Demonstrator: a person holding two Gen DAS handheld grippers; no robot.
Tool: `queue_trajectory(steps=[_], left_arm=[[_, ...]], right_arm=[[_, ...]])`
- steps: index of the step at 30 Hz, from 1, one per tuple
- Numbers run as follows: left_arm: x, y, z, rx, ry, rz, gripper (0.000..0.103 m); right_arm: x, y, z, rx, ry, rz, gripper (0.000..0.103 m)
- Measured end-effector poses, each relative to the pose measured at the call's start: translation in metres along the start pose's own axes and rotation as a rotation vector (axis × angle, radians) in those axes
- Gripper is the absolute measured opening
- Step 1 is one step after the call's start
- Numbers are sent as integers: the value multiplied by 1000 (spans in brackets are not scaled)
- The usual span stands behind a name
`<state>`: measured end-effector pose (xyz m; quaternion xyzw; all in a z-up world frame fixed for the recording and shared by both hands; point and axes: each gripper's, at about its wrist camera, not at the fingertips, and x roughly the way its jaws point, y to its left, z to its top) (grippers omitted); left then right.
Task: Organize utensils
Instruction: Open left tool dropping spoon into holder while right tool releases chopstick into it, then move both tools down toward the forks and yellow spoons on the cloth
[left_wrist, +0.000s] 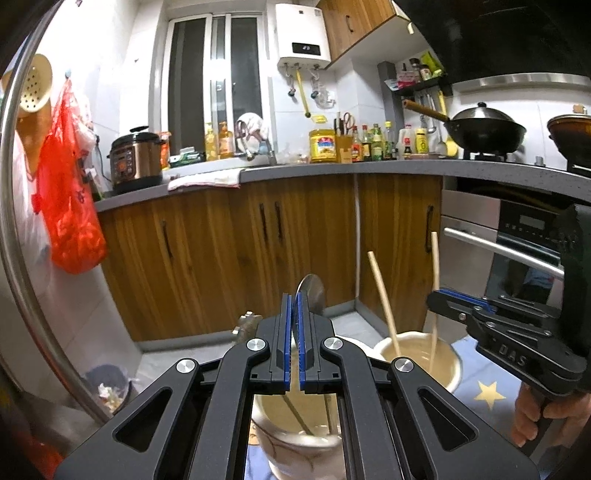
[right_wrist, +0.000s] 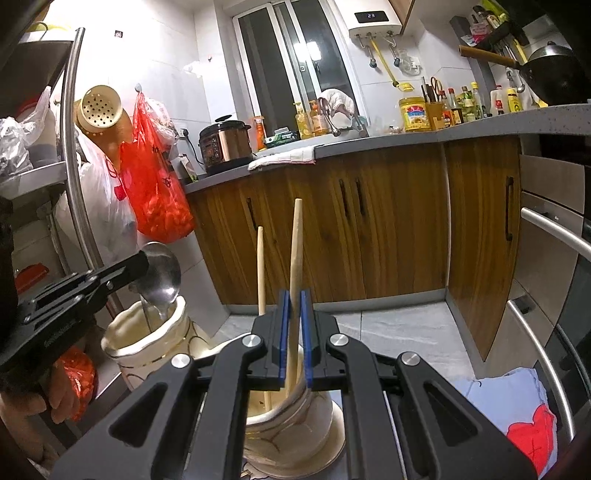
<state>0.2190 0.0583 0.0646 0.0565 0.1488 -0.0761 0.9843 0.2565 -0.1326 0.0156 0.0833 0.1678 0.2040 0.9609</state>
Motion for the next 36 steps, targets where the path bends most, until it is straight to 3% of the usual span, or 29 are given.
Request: queue_trajectory(steps=[9, 13, 16, 19, 22, 24, 26, 32, 36], left_arm=[[4, 2, -1, 0, 8, 12, 4], [4, 3, -2, -11, 20, 1, 15], [2, 3, -4, -16, 22, -2, 31], [-1, 3, -3, -20, 25, 5, 39], [-11, 2, -2, -25, 21, 3, 46], [-21, 1, -1, -23, 20, 2, 52], [-30, -1, 1, -21, 17, 8, 65], [-56, -6, 3, -21, 36, 18, 75], [-70, -7, -1, -33, 75, 38, 79]], right_arm=[[3, -1, 0, 12, 11, 7, 7], [5, -2, -1, 17, 25, 2, 9], [4, -4, 1, 30, 29, 6, 31], [-2, -3, 2, 28, 30, 5, 33], [-14, -2, 4, 32, 32, 12, 48], [-23, -1, 6, 29, 37, 14, 49], [-35, 1, 7, 26, 43, 20, 54], [-73, 6, 4, 28, 65, 34, 71], [-95, 8, -3, 52, 83, 43, 75]])
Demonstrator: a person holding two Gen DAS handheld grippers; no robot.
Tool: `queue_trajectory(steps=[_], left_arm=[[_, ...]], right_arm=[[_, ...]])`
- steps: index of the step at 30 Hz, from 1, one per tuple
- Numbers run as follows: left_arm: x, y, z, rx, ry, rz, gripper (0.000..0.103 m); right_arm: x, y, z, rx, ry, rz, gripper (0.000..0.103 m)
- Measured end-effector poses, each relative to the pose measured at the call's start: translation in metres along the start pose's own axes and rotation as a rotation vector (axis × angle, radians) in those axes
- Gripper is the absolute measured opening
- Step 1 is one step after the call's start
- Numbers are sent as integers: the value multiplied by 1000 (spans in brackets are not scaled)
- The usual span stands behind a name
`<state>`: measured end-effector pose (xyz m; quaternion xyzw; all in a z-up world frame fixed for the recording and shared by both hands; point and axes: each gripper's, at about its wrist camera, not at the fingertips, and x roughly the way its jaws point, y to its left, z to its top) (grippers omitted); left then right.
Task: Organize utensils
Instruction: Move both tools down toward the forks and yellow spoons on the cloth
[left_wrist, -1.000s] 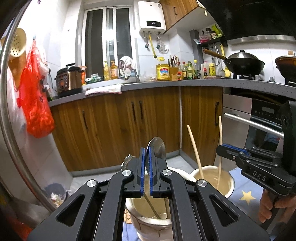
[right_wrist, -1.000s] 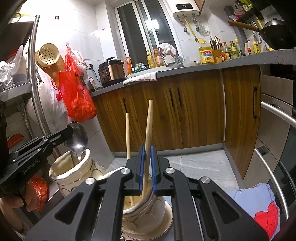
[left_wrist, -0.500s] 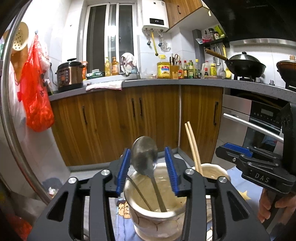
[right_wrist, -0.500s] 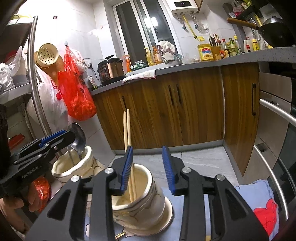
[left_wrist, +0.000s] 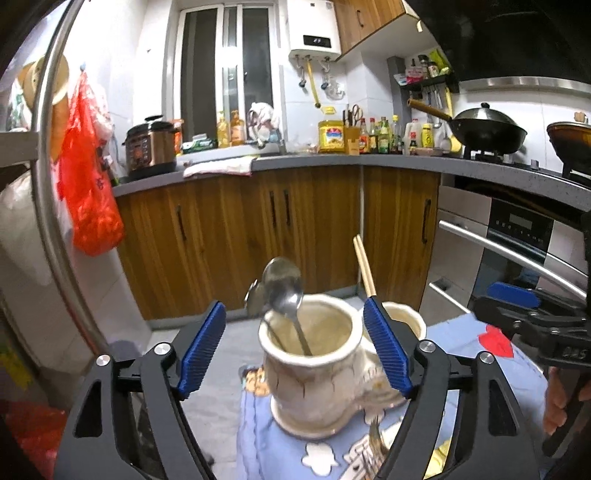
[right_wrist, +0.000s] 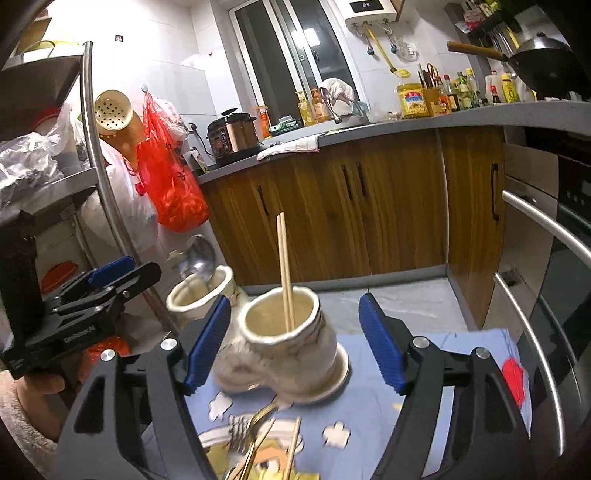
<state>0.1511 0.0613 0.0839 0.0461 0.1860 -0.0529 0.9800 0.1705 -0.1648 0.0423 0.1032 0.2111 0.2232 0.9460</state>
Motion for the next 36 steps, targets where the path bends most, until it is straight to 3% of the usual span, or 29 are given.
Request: queue_trajectory(steps=[2, 8, 18, 20, 23, 26, 28, 36], left_arm=[[-8, 1, -5, -30, 33, 0, 79], [-16, -4, -35, -91, 175, -19, 80], [2, -16, -94, -109, 289, -58, 80], [4, -17, -99, -89, 307, -49, 80], [4, -17, -103, -74, 311, -56, 80], [5, -17, -108, -63, 336, -67, 80], [6, -18, -110, -68, 364, -90, 80], [10, -32, -117, -41, 431, -138, 80]], right_arm=[[-10, 1, -6, 12, 13, 7, 81], [-31, -5, -26, 8, 29, -22, 85], [-9, -26, -58, -26, 162, -61, 85], [-5, -26, -64, -45, 233, -53, 80], [0, -19, -76, -88, 338, -47, 65], [7, -12, -93, -115, 469, -13, 36], [10, -6, -103, -123, 524, 18, 32], [13, 12, -122, -204, 599, 1, 30]])
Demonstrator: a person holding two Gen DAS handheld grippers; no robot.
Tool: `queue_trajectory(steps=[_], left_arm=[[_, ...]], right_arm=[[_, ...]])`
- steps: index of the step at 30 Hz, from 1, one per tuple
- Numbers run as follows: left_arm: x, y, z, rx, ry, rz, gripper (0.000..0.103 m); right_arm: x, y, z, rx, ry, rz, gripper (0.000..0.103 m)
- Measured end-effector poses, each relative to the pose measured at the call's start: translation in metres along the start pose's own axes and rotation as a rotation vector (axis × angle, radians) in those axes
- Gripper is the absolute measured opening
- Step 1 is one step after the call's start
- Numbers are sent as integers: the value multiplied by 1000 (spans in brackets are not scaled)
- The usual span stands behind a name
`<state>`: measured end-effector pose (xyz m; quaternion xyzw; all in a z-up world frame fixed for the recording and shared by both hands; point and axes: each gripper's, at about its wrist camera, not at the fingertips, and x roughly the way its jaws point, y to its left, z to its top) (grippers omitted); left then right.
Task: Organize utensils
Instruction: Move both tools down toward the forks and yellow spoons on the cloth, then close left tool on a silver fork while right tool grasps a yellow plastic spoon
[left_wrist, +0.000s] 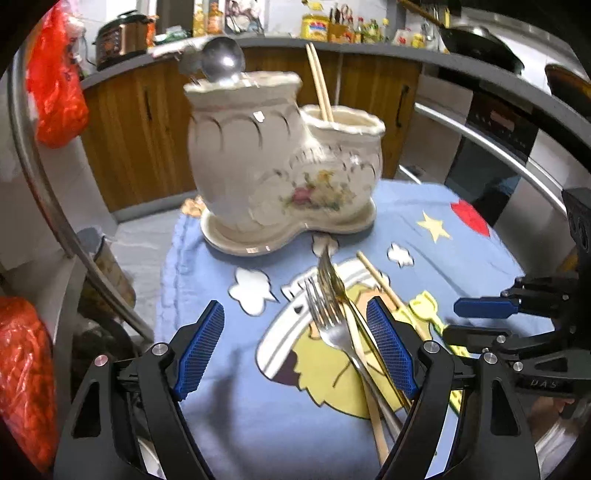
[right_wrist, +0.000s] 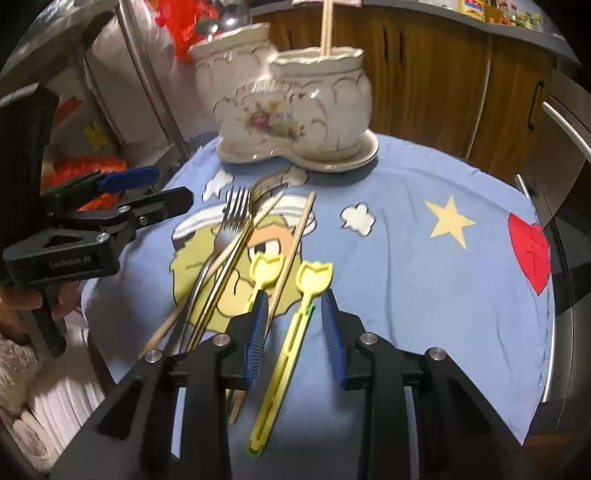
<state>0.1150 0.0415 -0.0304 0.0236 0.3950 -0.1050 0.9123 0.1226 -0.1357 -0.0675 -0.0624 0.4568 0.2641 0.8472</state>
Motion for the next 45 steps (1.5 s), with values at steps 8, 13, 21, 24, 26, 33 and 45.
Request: queue_trajectory(steps=[8, 13, 21, 24, 26, 33, 45], left_arm=[[23, -5, -8, 5, 105, -30, 69], [36, -7, -8, -4, 141, -40, 63], [39, -12, -6, -1, 135, -42, 61], [41, -14, -5, -9, 131, -38, 61], [41, -15, -4, -12, 128, -39, 61], [47, -12, 0, -42, 107, -50, 59], [55, -12, 4, -29, 99, -38, 46]], right_arm=[[9, 5, -2, -40, 39, -14, 30], [7, 6, -2, -37, 35, -11, 29], [1, -1, -4, -10, 33, 8, 20], [4, -1, -6, -7, 39, -3, 18], [5, -1, -6, -3, 34, -7, 16], [5, -4, -5, 27, 5, -2, 10], [3, -5, -2, 33, -15, 18, 10]])
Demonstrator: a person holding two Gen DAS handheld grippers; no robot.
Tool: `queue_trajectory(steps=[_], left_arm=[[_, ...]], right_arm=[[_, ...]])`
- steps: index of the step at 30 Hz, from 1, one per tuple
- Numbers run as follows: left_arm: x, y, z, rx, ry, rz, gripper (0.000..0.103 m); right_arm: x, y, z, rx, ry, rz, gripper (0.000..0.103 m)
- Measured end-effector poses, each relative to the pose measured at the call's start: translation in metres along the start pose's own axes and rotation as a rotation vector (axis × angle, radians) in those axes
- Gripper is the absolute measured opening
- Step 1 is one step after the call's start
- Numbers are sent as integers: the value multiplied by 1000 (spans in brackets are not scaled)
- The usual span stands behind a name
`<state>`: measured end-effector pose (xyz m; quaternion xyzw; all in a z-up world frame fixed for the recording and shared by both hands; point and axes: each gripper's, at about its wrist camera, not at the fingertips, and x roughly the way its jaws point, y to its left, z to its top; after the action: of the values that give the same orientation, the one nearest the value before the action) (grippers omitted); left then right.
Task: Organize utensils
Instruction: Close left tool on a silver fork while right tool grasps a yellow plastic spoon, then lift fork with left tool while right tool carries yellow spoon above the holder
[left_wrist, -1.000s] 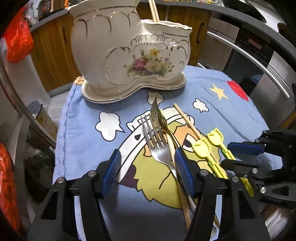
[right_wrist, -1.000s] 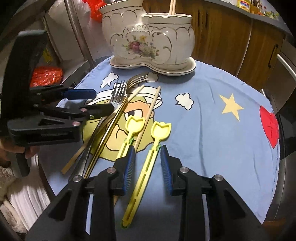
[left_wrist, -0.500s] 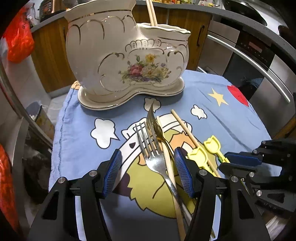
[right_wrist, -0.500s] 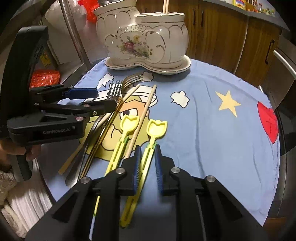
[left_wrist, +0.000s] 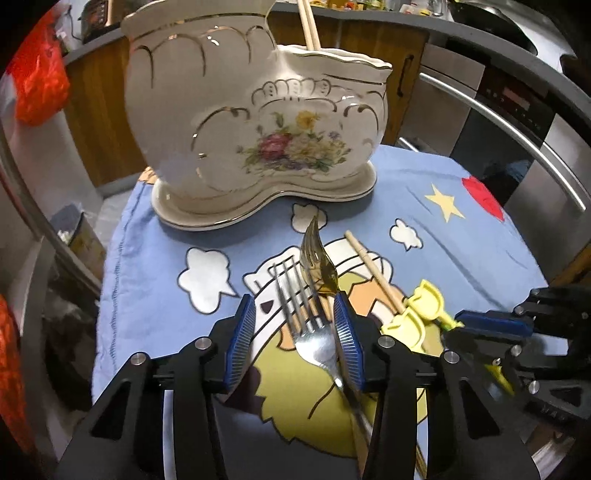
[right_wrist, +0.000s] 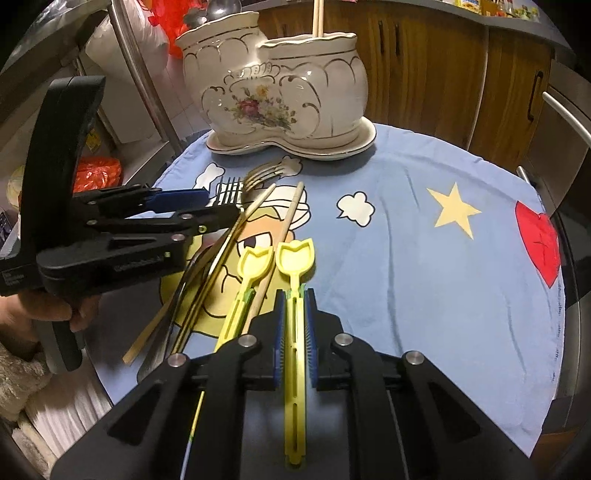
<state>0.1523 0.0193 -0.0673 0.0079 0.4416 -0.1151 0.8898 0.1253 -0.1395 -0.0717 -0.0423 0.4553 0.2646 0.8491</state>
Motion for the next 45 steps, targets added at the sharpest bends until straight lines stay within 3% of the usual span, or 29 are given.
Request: queue_trajectory(steps=[3, 8, 15, 17, 26, 36, 45], left_arm=[[4, 0, 4, 4, -12, -11, 45], [7, -2, 5, 30, -21, -3, 27], [2, -4, 6, 44, -39, -13, 18], [-1, -5, 6, 51, -49, -14, 4], [-14, 5, 4, 25, -77, -27, 4], [-62, 10, 5, 22, -243, -29, 3], [-105, 4, 6, 62, -406, -3, 3]], right_arm=[[-2, 1, 0, -1, -6, 10, 10], [-4, 1, 1, 3, -17, 18, 10], [-7, -1, 1, 17, -32, 22, 10], [-10, -2, 1, 18, -45, 25, 10], [-17, -3, 2, 25, -78, 30, 10], [-26, -5, 6, 53, -143, 46, 10], [-40, -6, 16, 82, -288, 53, 10]])
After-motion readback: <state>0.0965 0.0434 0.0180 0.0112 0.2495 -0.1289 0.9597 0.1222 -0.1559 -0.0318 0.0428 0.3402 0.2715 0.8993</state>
